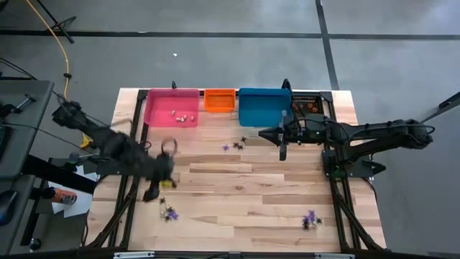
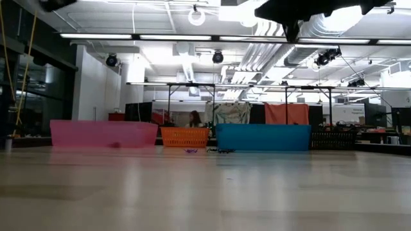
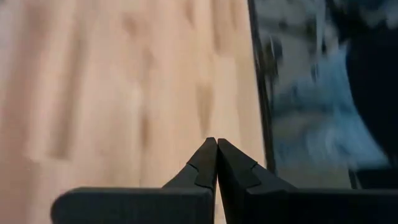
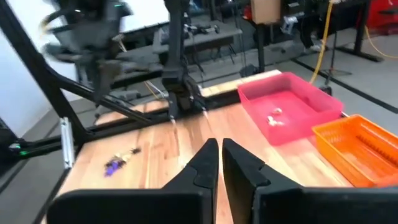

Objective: Sort Halloween decoration
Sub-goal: Put the white skull toy into the pink bin

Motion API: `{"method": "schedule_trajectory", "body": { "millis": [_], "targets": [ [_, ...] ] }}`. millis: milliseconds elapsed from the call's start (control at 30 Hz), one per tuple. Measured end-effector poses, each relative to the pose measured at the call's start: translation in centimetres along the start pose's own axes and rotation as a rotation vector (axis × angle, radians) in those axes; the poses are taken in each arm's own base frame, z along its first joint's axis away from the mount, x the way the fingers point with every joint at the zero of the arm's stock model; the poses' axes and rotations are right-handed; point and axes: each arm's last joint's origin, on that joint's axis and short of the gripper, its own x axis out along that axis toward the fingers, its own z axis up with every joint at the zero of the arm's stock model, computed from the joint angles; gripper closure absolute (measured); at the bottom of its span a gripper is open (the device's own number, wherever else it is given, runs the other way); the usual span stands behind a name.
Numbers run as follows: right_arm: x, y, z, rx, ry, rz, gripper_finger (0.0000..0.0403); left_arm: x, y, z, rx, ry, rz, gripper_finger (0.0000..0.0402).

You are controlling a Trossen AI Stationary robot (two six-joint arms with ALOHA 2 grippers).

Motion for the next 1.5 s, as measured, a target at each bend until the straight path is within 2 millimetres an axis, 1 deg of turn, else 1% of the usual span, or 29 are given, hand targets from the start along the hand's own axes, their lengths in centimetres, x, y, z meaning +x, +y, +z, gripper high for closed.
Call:
{"method": "schedule_trajectory", "body": {
  "millis": [133, 200, 267, 400, 567, 733, 900, 1033, 1200, 1500],
  "targets": [
    [0.0, -0.4, -0.3, -0.003, 0.032, -0.015, 0.0400, 3.1, -2.9, -2.1, 0.078, 0.175, -0.011, 0.0393],
    [0.0, -0.6, -0.4, -0.004, 0.050, -0.026, 0.0397, 4.7, -4.0, -3.3, 0.132, 0.248, 0.008, 0.0382],
    [0.0, -0.8, -0.5, -0.002, 0.061, -0.035, 0.0395, 6.1, -4.8, -4.2, 0.174, 0.304, 0.031, 0.0366],
    [0.0, -0.9, -0.5, -0.003, 0.067, -0.042, 0.0401, 8.5, -5.3, -5.5, 0.258, 0.391, 0.084, 0.0325],
    [0.0, -0.9, -0.6, -0.003, 0.073, -0.042, 0.0401, 10.4, -4.8, -6.3, 0.342, 0.487, 0.152, 0.0277],
    [0.0, -1.0, -0.9, -0.004, 0.106, -0.049, 0.0402, 11.5, -3.3, -7.0, 0.316, 0.526, 0.164, 0.0252],
    [-0.1, -1.0, -1.2, -0.005, 0.135, -0.055, 0.0402, 12.3, -2.4, -7.9, 0.294, 0.508, 0.115, 0.0250],
    [-0.1, -1.1, -1.2, -0.005, 0.140, -0.056, 0.0402, 12.6, -1.8, -8.5, 0.319, 0.509, 0.112, 0.0251],
    [-0.1, -1.1, -1.3, -0.006, 0.149, -0.058, 0.0402, 13.0, -0.6, -9.8, 0.316, 0.547, 0.146, 0.0252],
    [-0.1, -1.1, -1.4, -0.007, 0.156, -0.069, 0.0402, 13.8, -0.1, -10.5, 0.294, 0.502, 0.114, 0.0252]
  ]
}}
